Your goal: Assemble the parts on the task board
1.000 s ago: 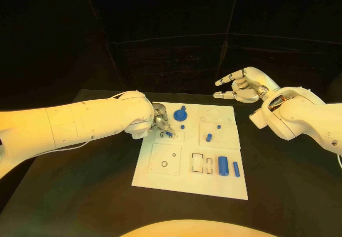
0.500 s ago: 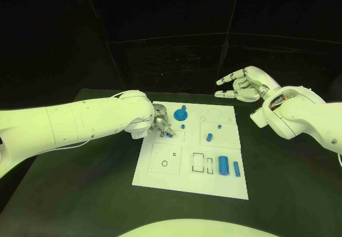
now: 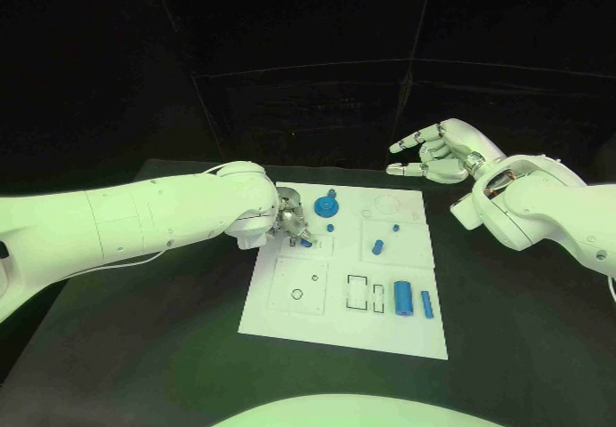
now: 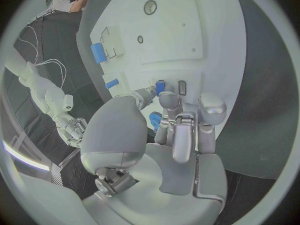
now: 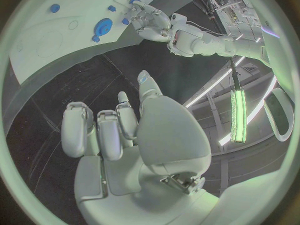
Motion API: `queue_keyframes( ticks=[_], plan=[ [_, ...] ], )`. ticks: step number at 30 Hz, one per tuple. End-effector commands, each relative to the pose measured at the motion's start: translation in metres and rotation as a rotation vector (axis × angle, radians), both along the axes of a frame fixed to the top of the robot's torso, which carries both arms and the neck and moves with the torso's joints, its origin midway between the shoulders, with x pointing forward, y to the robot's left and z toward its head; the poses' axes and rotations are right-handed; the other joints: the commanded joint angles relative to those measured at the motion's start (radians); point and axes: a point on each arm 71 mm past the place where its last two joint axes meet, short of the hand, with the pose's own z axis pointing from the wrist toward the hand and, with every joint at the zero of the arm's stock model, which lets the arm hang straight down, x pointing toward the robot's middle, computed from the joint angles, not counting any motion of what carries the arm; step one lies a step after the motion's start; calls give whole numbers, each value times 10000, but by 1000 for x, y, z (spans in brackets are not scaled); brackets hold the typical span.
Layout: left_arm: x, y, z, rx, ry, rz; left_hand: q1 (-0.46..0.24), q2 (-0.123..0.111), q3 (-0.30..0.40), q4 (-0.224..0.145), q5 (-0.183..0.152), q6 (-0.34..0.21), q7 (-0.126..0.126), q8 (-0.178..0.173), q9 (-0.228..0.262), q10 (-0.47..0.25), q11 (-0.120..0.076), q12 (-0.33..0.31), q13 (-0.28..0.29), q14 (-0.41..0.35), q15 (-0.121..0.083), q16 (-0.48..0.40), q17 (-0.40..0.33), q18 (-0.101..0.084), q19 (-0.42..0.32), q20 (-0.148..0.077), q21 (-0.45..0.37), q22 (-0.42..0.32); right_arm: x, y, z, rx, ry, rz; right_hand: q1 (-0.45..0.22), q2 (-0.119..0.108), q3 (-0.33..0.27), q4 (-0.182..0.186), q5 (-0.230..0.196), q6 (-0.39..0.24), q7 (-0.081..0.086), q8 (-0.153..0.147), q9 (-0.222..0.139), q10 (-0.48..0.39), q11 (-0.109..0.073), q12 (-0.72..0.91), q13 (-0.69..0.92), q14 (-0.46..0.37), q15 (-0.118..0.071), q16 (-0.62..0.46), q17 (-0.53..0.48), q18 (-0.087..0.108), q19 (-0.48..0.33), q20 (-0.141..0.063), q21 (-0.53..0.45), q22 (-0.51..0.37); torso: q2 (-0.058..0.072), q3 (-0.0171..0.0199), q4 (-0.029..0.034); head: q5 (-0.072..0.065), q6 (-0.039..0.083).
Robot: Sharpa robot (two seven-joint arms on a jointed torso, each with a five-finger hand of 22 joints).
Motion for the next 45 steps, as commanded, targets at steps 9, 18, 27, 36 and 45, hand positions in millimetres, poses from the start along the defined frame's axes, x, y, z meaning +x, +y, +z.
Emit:
queue_keyframes(
  ticks=[9,18,27,36,45],
  plan=[
    [2,-1,-4,238,417,26,-698,1,930,-888,-2,181,-192,61,-21,234,-100,295,267,1058,-118,63,2634,-183,138,-89,59,156,0,1,2,0,-71,19,18,105,-63,-10,39,-67,-5,68,-10,19,23,-28,264,555,-73,-67,537,92,22,0,-44,-13,5,6,-10,-16,-39],
    [5,-5,-4,318,453,13,-820,13,835,-825,-5,244,-214,53,-36,268,-117,365,339,1058,-134,63,2634,-192,169,-105,80,206,0,2,2,8,-84,45,49,106,-78,-26,38,-69,-5,71,-11,7,23,-43,249,552,-74,-76,525,96,11,-1,-55,-31,0,6,-7,-31,-45],
    [6,-7,-5,385,522,-54,-1095,11,556,-673,-17,396,-262,52,-62,375,-156,564,541,1058,-165,63,2634,-217,247,-137,142,331,-1,2,2,30,-127,62,50,101,-86,-28,35,-74,-4,70,-12,-7,24,-65,231,543,-74,-97,485,108,-24,-1,-81,-83,2,3,-13,-70,-68],
    [8,-6,-4,400,461,76,-1709,-94,-873,-201,-79,647,-303,24,-132,451,-187,751,732,1058,-186,63,2634,-237,293,-158,133,408,-2,1,3,54,-178,63,162,43,-175,-111,-107,-113,3,63,-18,-65,29,-132,171,520,-72,-156,400,135,-107,-1,-154,-209,5,5,6,-94,-70],
    [11,-3,-3,197,210,385,-2002,-8,-2530,442,-448,764,-307,-68,-232,470,-186,850,856,1058,-195,63,2634,-242,332,-176,121,479,-2,-1,4,87,-269,8,178,18,-307,-140,-270,-153,12,60,-22,-106,41,-178,123,500,-64,-213,324,169,-210,3,-247,-367,4,-8,-3,-105,-74]
  ],
)
